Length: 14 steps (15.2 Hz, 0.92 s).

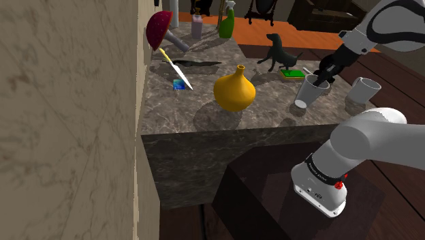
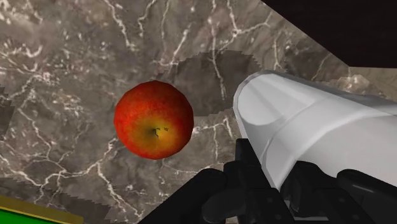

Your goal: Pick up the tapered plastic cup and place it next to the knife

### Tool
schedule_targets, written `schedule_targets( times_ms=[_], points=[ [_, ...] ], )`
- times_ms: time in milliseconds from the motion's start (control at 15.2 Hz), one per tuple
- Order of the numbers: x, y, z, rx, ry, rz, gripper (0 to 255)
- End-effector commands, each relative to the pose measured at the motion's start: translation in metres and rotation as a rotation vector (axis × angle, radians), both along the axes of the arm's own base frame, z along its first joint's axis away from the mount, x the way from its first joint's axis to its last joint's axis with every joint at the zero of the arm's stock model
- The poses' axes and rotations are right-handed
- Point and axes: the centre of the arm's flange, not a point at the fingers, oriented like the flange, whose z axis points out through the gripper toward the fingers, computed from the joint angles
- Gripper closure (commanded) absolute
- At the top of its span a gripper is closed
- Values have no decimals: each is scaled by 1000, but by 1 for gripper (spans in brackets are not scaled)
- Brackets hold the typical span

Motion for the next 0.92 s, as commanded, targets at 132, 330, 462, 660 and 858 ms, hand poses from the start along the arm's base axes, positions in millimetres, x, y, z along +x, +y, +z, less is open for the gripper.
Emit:
schedule_targets(
  times_ms=[132,330,462,660,858],
  points=[
    [-1,0,21,0,0,0,255],
    [-1,0,37,0,0,0,255],
    [-1,0,48,0,0,0,255],
    [-1,0,64,0,0,0,255],
    [-1,0,79,0,0,0,255]
  ],
)
